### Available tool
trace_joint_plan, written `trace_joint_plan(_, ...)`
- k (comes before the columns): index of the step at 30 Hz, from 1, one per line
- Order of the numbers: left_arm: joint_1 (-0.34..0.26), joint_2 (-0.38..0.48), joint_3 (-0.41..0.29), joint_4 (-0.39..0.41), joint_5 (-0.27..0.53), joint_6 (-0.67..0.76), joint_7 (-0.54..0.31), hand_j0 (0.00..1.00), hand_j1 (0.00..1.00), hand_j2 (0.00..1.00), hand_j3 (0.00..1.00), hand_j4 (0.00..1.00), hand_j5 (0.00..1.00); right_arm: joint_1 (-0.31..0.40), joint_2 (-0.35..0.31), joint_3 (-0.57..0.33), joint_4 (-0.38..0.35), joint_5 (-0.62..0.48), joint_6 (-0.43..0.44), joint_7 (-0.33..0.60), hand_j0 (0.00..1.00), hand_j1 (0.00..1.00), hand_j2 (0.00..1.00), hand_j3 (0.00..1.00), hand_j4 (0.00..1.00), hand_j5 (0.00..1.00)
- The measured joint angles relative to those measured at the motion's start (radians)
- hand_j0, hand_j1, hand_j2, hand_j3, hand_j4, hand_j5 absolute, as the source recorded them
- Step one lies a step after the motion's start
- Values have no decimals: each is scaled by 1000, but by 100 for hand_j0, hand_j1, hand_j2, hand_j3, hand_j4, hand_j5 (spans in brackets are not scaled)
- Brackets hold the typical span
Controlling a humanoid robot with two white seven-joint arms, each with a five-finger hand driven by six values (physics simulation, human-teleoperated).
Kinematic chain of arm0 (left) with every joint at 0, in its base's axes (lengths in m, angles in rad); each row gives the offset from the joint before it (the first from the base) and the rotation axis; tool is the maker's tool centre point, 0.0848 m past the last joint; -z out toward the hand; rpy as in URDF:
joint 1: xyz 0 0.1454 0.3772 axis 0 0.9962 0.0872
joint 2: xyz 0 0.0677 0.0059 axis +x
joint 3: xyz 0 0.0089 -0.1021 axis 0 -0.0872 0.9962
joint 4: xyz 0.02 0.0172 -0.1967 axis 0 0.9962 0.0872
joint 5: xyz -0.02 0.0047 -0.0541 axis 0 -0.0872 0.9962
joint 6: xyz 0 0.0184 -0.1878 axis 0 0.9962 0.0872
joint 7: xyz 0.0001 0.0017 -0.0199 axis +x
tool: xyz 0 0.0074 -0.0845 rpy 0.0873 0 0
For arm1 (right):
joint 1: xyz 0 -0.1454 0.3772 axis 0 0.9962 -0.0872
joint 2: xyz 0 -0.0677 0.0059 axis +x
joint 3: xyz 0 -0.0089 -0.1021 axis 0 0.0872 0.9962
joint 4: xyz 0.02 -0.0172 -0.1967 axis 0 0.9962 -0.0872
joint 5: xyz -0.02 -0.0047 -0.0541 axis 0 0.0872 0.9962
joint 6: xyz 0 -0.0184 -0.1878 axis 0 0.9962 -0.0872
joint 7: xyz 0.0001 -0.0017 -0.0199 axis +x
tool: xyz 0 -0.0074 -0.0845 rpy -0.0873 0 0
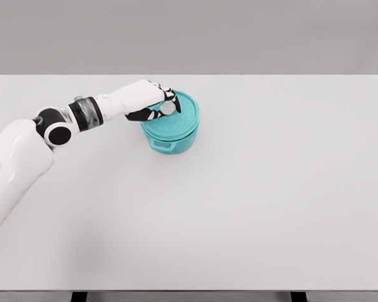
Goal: Cover the pot with left arm
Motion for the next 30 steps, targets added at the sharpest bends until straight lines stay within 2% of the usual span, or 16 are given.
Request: trace_joint_plan(30,-2,-8,1,7,-3,0,0,64,64,64,64,64,64,0,0,0,0,0,0,0,100,100,100,100,100,100)
